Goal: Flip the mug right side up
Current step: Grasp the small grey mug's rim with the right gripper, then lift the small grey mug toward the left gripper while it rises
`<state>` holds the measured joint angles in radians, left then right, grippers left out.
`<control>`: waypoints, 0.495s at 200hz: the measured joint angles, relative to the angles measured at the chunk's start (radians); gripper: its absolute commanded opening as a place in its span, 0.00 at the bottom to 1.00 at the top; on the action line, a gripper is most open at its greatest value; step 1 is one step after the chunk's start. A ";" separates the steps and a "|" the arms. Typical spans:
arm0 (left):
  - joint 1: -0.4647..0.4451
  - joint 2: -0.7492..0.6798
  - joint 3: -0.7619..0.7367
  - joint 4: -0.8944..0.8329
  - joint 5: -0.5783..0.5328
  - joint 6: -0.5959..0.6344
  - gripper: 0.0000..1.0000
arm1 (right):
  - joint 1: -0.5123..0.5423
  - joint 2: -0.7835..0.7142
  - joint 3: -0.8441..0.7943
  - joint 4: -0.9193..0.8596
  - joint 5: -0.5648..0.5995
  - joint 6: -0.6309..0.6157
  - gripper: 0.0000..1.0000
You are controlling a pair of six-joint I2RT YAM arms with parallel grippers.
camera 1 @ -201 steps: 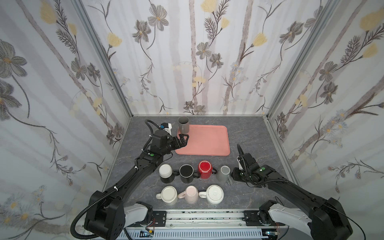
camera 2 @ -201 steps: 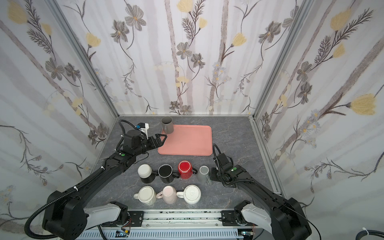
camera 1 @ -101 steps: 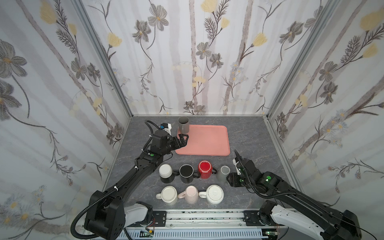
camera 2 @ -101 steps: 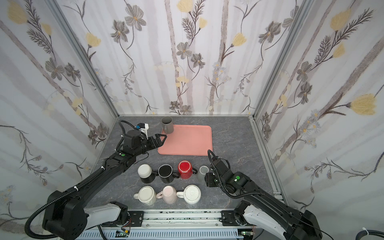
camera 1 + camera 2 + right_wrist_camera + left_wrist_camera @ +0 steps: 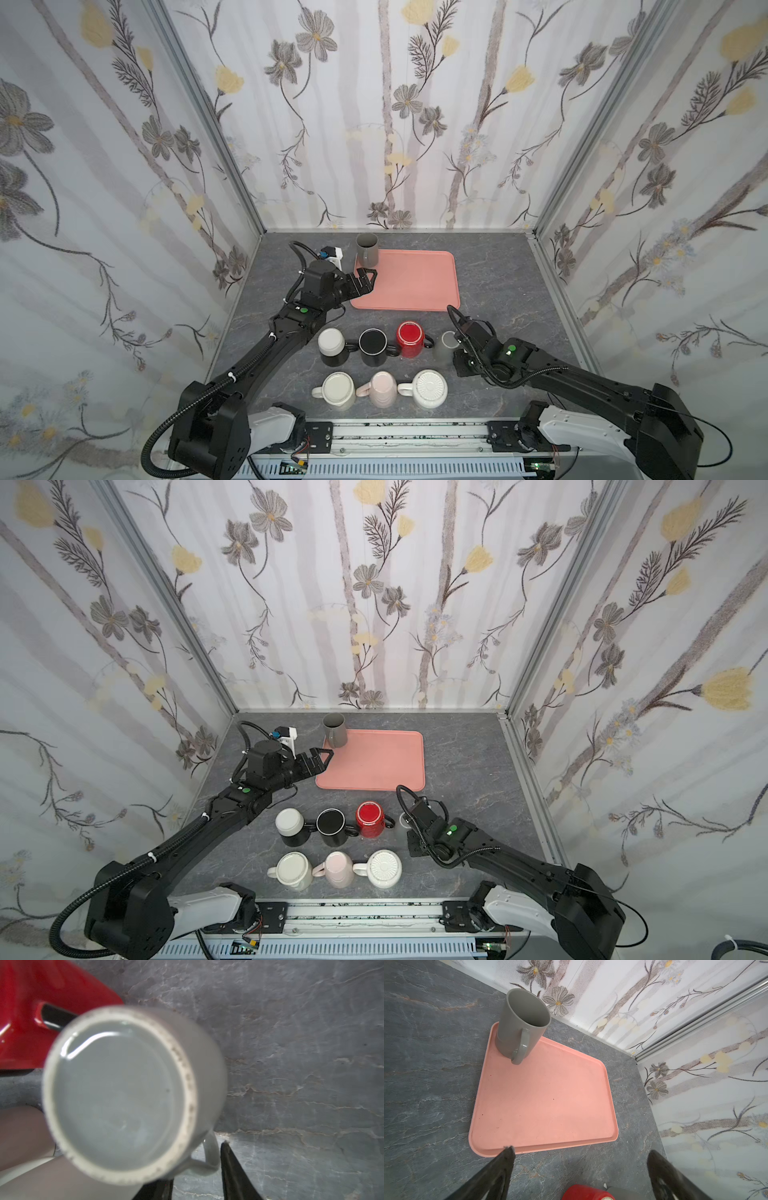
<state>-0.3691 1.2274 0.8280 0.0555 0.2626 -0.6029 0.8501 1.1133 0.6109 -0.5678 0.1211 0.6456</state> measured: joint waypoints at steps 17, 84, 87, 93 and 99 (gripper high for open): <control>0.000 0.000 0.000 0.000 0.003 0.000 1.00 | 0.005 0.026 0.017 0.007 0.013 -0.002 0.33; 0.000 -0.005 -0.003 0.000 0.011 0.000 1.00 | 0.011 0.103 0.029 0.029 0.062 -0.026 0.23; 0.000 -0.005 -0.003 0.000 0.012 0.000 1.00 | 0.011 0.105 0.029 0.029 0.066 -0.026 0.23; 0.000 -0.005 -0.003 0.000 0.012 0.000 1.00 | 0.011 0.108 0.029 0.029 0.072 -0.026 0.22; 0.000 -0.006 -0.003 0.000 0.014 0.000 1.00 | 0.011 0.109 0.029 0.029 0.076 -0.026 0.21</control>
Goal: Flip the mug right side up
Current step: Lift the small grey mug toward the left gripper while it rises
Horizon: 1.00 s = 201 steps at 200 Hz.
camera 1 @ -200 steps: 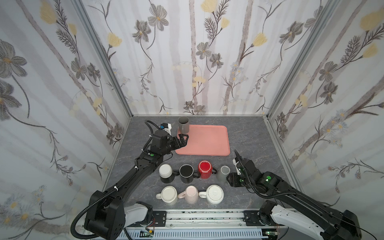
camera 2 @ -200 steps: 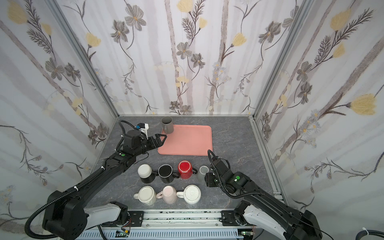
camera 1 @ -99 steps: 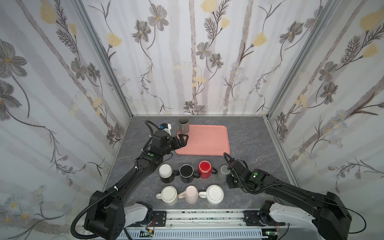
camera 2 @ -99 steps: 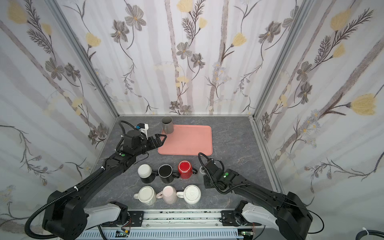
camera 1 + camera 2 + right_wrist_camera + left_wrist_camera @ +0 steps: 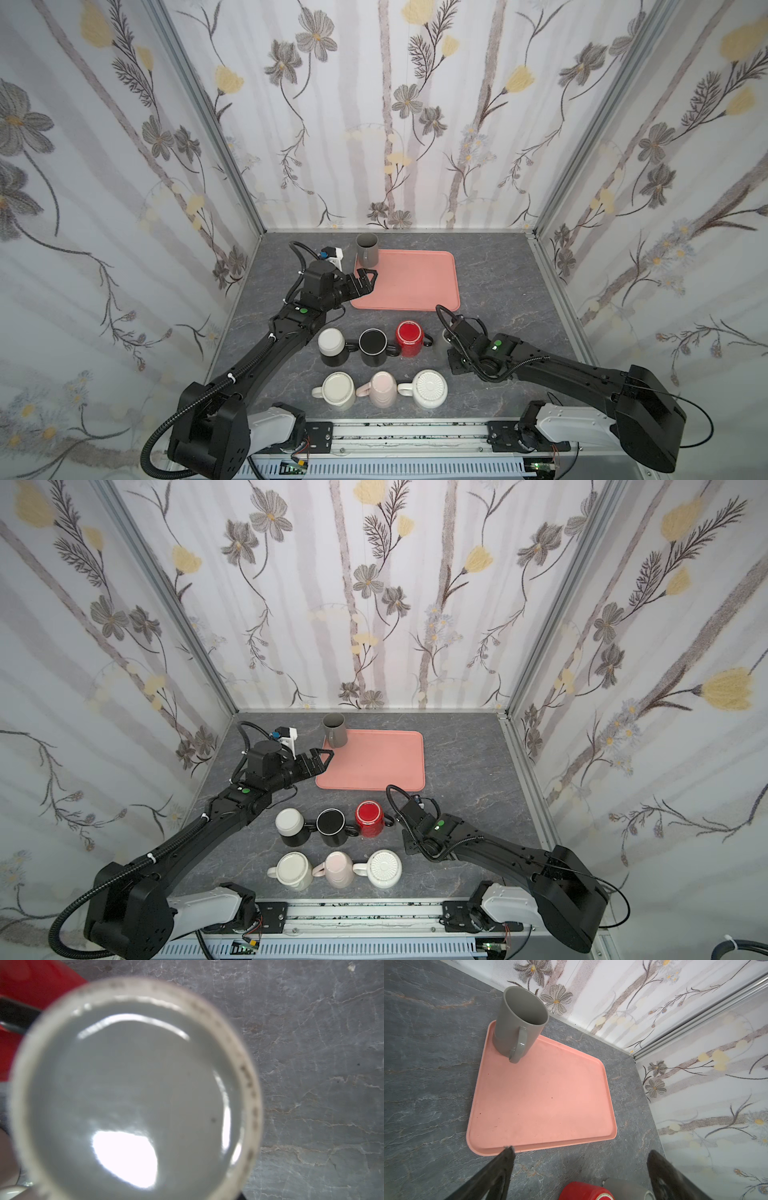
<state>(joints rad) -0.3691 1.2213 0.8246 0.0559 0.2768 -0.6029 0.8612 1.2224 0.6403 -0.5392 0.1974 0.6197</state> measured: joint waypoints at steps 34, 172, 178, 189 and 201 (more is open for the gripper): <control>0.000 -0.006 0.000 0.001 0.006 0.000 1.00 | 0.001 -0.026 -0.001 -0.006 0.022 0.003 0.08; 0.000 -0.075 -0.069 0.262 0.182 -0.101 0.96 | -0.105 -0.082 0.359 0.330 -0.065 -0.168 0.00; 0.000 -0.079 -0.076 0.294 0.198 -0.114 0.94 | -0.120 -0.070 0.361 0.381 -0.094 -0.167 0.00; 0.000 -0.089 -0.090 0.359 0.229 -0.143 0.90 | -0.149 -0.048 0.362 0.482 -0.156 -0.159 0.00; 0.000 -0.098 -0.108 0.427 0.254 -0.174 0.84 | -0.175 -0.019 0.362 0.594 -0.225 -0.135 0.00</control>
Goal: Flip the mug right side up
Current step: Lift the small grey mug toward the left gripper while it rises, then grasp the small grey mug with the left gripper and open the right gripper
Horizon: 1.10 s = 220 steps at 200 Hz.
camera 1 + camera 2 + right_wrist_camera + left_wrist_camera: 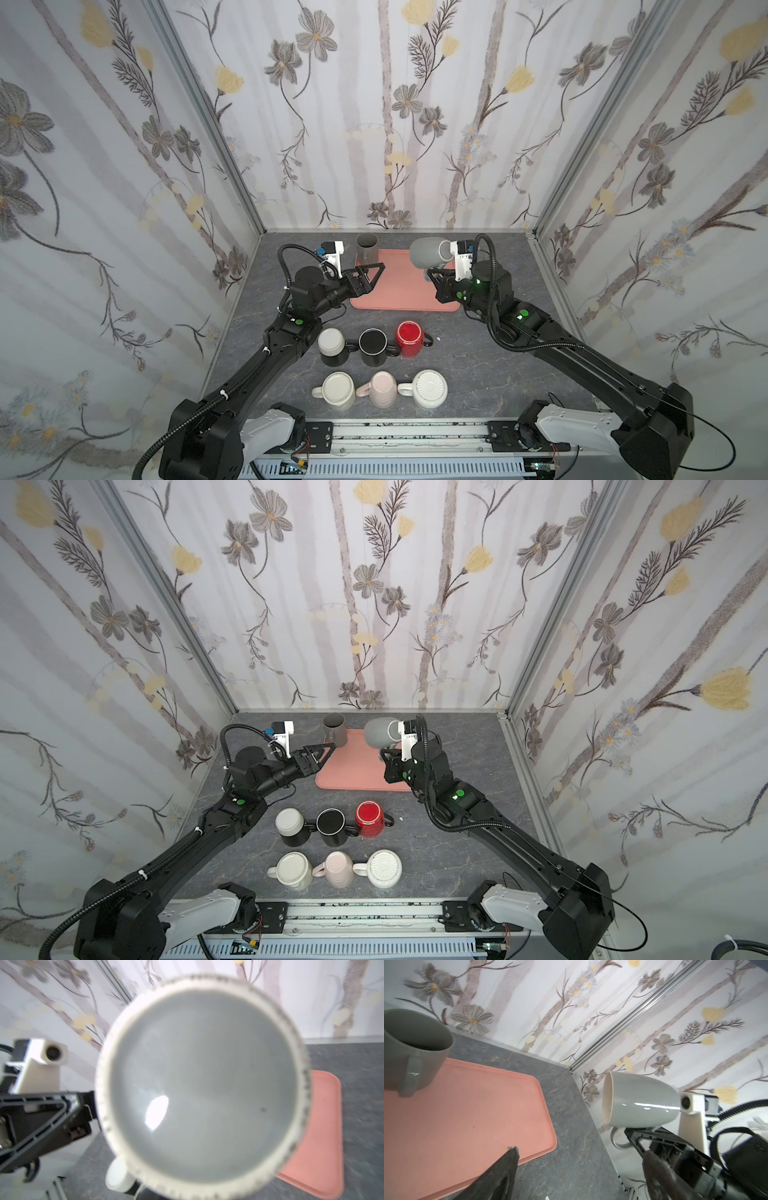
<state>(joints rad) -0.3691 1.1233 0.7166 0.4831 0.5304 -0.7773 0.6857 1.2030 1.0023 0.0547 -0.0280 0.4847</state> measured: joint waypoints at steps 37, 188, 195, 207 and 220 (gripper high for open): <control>0.000 -0.012 -0.059 0.233 0.051 -0.101 0.71 | -0.025 0.122 0.026 0.308 -0.192 0.133 0.00; -0.018 0.050 -0.042 0.554 0.098 -0.229 0.26 | 0.048 0.272 0.086 0.652 -0.490 0.420 0.00; -0.018 0.049 -0.042 0.554 0.098 -0.230 0.21 | 0.048 0.275 0.086 0.659 -0.492 0.424 0.00; -0.018 0.049 -0.042 0.557 0.099 -0.242 0.12 | 0.051 0.280 0.086 0.666 -0.494 0.444 0.00; -0.019 0.048 -0.042 0.572 0.102 -0.220 0.02 | 0.051 0.280 0.086 0.670 -0.495 0.474 0.00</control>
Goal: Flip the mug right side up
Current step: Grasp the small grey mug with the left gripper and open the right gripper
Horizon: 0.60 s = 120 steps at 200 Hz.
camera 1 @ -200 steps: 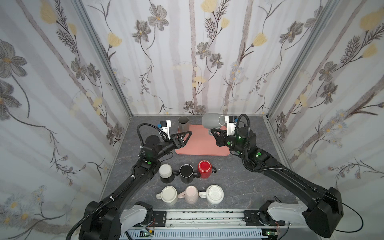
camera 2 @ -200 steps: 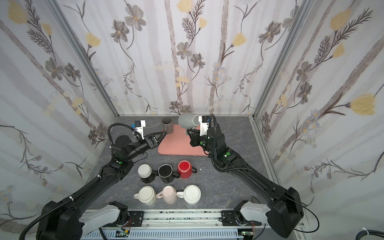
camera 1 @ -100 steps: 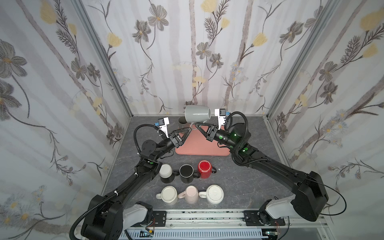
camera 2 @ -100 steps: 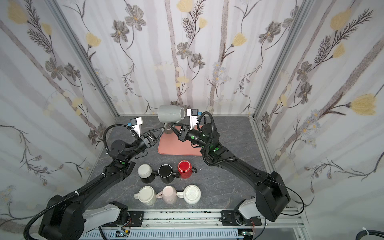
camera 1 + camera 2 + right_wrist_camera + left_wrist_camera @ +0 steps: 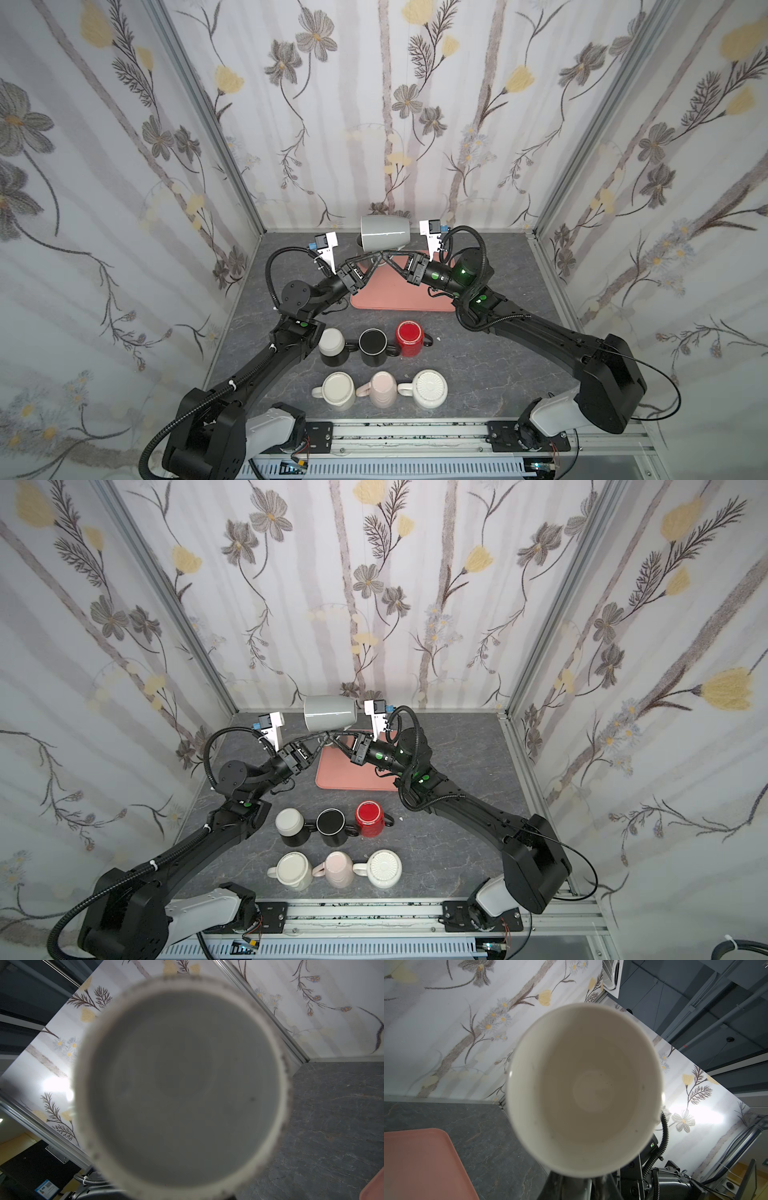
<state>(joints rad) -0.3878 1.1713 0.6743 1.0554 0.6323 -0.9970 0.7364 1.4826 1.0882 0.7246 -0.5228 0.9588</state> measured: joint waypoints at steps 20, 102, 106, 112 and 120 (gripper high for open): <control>-0.002 -0.006 0.001 0.010 -0.003 0.025 0.00 | 0.000 -0.002 0.000 0.012 -0.005 0.037 0.00; -0.033 -0.034 0.110 -0.369 -0.101 0.138 0.00 | -0.044 -0.183 -0.116 -0.113 0.139 -0.119 0.55; -0.035 -0.033 0.115 -0.386 -0.103 0.143 0.00 | -0.045 -0.195 -0.121 -0.126 0.147 -0.129 0.56; -0.042 -0.031 0.126 -0.418 -0.110 0.159 0.00 | -0.050 -0.217 -0.130 -0.152 0.168 -0.152 0.58; -0.051 -0.024 0.148 -0.464 -0.129 0.183 0.00 | -0.052 -0.243 -0.138 -0.190 0.196 -0.176 0.58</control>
<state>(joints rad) -0.4393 1.1469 0.8219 0.5915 0.5034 -0.8139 0.6846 1.2400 0.9504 0.5346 -0.3267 0.7830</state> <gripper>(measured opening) 0.102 0.573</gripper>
